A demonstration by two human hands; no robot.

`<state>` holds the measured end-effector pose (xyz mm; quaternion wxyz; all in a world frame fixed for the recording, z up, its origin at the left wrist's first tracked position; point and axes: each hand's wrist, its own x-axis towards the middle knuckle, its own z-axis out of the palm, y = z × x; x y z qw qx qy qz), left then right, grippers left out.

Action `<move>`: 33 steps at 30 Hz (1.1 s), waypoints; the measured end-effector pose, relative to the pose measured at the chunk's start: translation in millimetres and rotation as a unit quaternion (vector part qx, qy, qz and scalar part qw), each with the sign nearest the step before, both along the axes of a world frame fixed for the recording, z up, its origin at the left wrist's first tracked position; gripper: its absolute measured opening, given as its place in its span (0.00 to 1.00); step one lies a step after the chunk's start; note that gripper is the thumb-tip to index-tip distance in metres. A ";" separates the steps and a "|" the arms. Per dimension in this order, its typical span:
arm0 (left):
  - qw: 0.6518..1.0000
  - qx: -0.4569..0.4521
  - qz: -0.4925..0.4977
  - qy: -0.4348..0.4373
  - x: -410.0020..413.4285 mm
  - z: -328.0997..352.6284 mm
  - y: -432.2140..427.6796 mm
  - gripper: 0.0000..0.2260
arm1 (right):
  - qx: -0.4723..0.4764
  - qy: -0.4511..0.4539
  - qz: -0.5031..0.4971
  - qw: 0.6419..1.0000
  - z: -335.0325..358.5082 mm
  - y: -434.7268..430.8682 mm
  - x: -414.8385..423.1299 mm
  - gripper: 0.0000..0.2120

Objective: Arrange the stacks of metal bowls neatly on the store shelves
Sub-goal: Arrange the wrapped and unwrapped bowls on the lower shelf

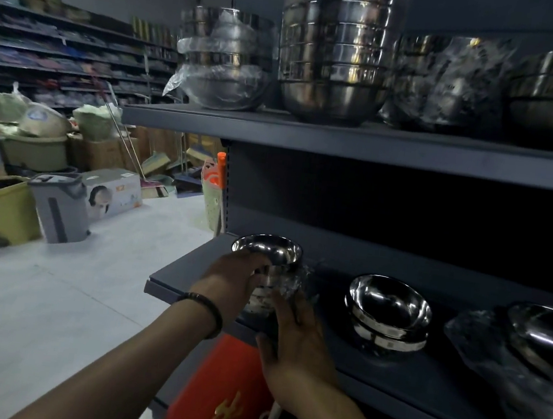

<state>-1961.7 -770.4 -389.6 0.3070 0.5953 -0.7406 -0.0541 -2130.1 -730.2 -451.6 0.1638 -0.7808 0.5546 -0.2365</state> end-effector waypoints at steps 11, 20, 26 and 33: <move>0.958 -0.100 0.135 0.234 -0.9 -29.5 -11.3 0.13 | -0.025 -0.120 -0.030 0.992 16.9 -0.7 -8.9 0.31; 0.943 -0.014 0.085 0.320 -14.7 -41.3 -25.4 0.14 | 0.014 -0.084 -0.003 0.996 35.4 -50.2 -3.2 0.39; 0.946 -0.004 0.092 0.311 -12.0 -44.9 -30.0 0.15 | 0.035 -0.123 -0.003 0.992 45.6 -43.0 -2.4 0.33; 0.870 0.105 0.096 0.473 -11.2 -33.5 -30.9 0.20 | 0.100 -0.255 -0.032 0.961 48.5 -38.8 -5.6 0.29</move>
